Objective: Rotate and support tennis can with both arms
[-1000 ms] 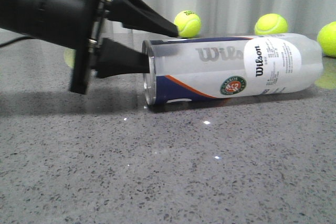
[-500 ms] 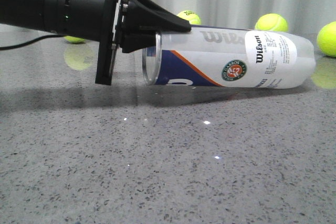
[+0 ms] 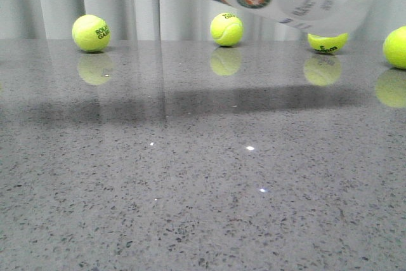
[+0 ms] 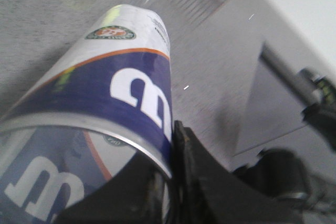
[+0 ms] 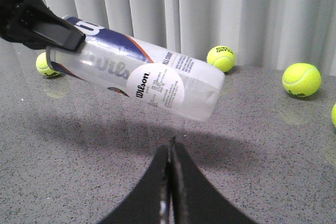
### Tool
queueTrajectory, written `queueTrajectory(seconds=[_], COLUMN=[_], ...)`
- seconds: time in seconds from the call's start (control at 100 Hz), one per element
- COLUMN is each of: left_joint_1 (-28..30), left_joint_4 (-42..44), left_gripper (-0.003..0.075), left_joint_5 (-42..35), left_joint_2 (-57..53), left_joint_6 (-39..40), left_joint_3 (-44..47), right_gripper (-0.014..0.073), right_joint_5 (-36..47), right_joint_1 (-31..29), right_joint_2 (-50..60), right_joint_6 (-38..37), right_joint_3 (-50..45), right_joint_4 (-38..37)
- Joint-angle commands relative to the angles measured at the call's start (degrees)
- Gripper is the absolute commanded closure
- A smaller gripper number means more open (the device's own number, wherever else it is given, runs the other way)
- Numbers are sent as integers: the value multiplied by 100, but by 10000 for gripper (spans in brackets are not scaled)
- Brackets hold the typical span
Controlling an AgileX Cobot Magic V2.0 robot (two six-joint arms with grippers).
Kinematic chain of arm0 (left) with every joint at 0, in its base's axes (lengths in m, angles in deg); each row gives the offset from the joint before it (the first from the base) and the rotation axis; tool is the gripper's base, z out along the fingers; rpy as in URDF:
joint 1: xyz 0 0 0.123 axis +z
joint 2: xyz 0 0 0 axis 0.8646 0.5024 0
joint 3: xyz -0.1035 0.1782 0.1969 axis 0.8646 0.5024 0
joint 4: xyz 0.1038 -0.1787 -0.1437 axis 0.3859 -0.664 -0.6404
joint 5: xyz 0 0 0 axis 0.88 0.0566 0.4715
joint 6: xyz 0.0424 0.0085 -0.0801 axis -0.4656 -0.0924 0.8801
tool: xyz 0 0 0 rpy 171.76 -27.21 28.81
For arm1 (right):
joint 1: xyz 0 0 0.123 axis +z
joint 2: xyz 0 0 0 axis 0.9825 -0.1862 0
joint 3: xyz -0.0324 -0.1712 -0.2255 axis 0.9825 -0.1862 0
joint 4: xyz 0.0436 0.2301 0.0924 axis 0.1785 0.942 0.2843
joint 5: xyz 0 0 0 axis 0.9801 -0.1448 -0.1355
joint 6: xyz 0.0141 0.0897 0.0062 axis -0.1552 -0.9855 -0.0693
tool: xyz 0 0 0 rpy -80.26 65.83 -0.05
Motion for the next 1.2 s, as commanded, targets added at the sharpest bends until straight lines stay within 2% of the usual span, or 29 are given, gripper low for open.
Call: queueTrajectory(seconds=[0.0, 0.18, 0.33, 0.46, 0.62, 0.99, 1.08, 1.19], left_joint_1=[-78, -517, -1007, -1464, -1822, -1800, -1800, -1800], left_joint_4=[1004, 3487, 4967, 6063, 6564, 6527, 6527, 6527], left_gripper=[739, 739, 739, 739, 739, 730, 674, 533], left_joint_5=[251, 762, 1317, 1318, 1318, 1318, 1318, 1318], left_joint_2=[-256, -256, -246, -246, -142, 168, 222, 290], left_joint_6=[825, 2005, 2611, 2997, 3008, 3008, 3008, 3008], left_joint_3=[-745, -1855, -2437, -2641, -2666, -2666, -2666, -2678], right_gripper=[655, 655, 655, 655, 655, 655, 655, 655], right_joint_5=[402, 402, 403, 403, 403, 403, 403, 403], right_joint_1=[-28, -28, -28, -28, -28, -28, -28, -28], right_joint_2=[-61, -61, -61, -61, -61, -61, -61, -61], right_joint_6=[24, 24, 24, 24, 24, 24, 24, 24], right_joint_3=[131, 131, 131, 131, 131, 131, 131, 131], right_joint_4=[-33, -33, -33, -33, -33, -33, -33, -33])
